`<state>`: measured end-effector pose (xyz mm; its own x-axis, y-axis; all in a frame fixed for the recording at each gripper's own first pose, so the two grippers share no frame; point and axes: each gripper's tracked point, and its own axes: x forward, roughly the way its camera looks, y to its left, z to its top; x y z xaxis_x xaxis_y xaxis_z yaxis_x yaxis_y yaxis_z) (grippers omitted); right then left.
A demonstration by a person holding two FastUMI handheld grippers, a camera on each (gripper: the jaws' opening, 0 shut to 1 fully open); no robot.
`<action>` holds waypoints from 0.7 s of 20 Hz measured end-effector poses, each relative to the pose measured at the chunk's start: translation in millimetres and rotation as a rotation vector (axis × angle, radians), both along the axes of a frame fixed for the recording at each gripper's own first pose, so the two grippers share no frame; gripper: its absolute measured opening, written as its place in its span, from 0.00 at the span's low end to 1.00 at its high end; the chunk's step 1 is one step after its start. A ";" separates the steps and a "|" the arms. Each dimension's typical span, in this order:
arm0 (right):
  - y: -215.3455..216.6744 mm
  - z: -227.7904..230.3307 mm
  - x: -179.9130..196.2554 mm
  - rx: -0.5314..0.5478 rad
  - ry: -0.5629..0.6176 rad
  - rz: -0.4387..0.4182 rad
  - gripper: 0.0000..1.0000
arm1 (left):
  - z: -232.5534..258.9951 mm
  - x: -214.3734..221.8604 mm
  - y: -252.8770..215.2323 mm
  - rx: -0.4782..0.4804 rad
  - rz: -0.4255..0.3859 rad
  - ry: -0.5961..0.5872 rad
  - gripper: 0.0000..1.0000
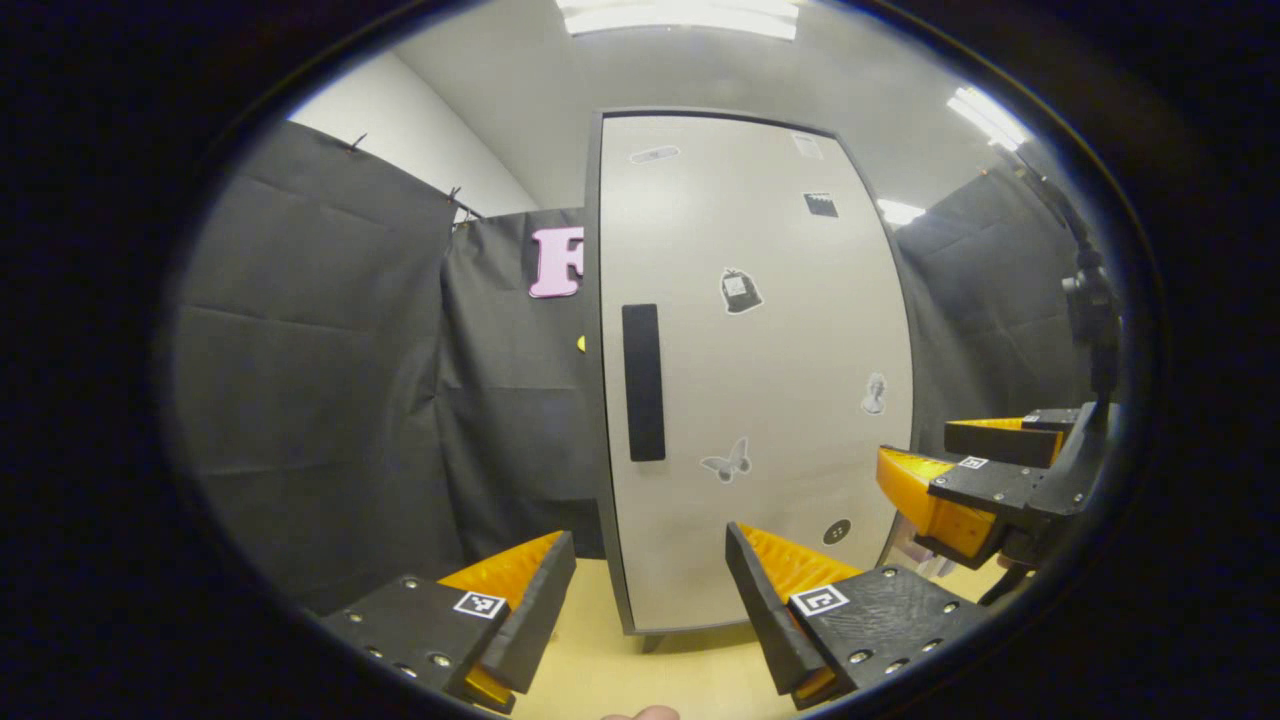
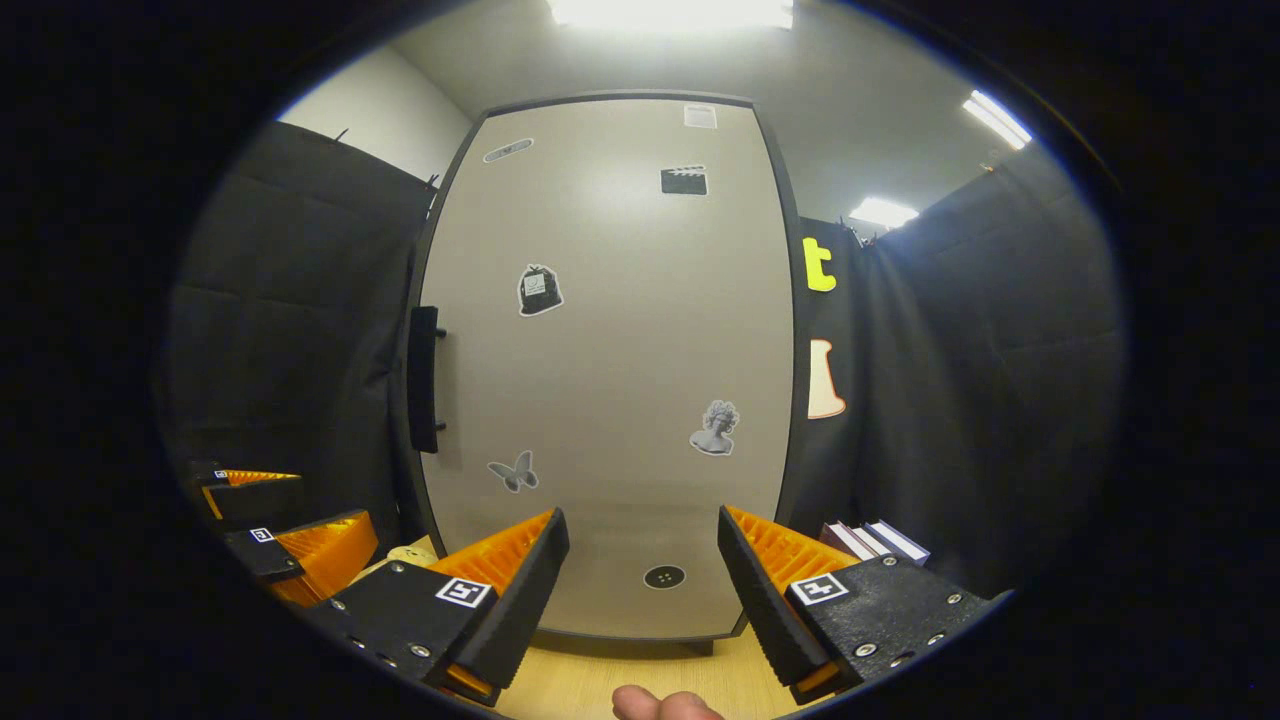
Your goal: Open the cabinet door with the right hand, grasp the bottle in the cabinet with the left hand and place it on the coaster, then close the cabinet door with the right hand.
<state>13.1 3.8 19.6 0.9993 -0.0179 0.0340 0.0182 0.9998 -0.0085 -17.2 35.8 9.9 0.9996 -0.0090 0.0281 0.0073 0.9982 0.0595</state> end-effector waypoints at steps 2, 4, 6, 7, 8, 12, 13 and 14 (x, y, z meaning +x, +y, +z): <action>-0.5 -0.3 1.7 0.000 0.003 -0.002 0.92 | -1.9 -0.1 0.5 -0.006 0.004 0.008 0.87; -1.4 1.7 3.7 -0.007 -0.002 -0.002 0.93 | -4.0 -2.0 1.1 -0.009 0.005 0.015 0.87; -2.6 4.3 5.2 -0.011 -0.010 -0.006 0.93 | -4.5 -8.4 6.1 -0.009 0.014 0.008 0.87; -2.2 5.3 6.0 -0.009 -0.011 -0.005 0.93 | -8.2 -10.3 8.4 -0.012 0.016 0.009 0.87; -1.5 6.2 6.8 -0.005 -0.013 -0.005 0.92 | -10.5 -13.2 10.4 -0.016 0.019 0.016 0.87; 7.0 7.9 10.1 -0.004 -0.017 0.012 0.93 | -14.6 -27.8 19.4 -0.014 0.031 0.028 0.87; 9.8 9.6 11.6 -0.004 -0.019 0.016 0.93 | -14.6 -32.4 20.3 -0.008 0.033 0.028 0.87; 13.2 10.4 13.8 0.000 -0.019 0.022 0.93 | -15.4 -38.3 22.7 0.002 0.036 0.029 0.87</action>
<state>26.9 17.0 30.1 0.9986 0.0042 0.0527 -0.0038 1.0000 -0.0081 -55.4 58.5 -5.5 0.9996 0.0270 -0.0007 -0.0269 0.9978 0.0613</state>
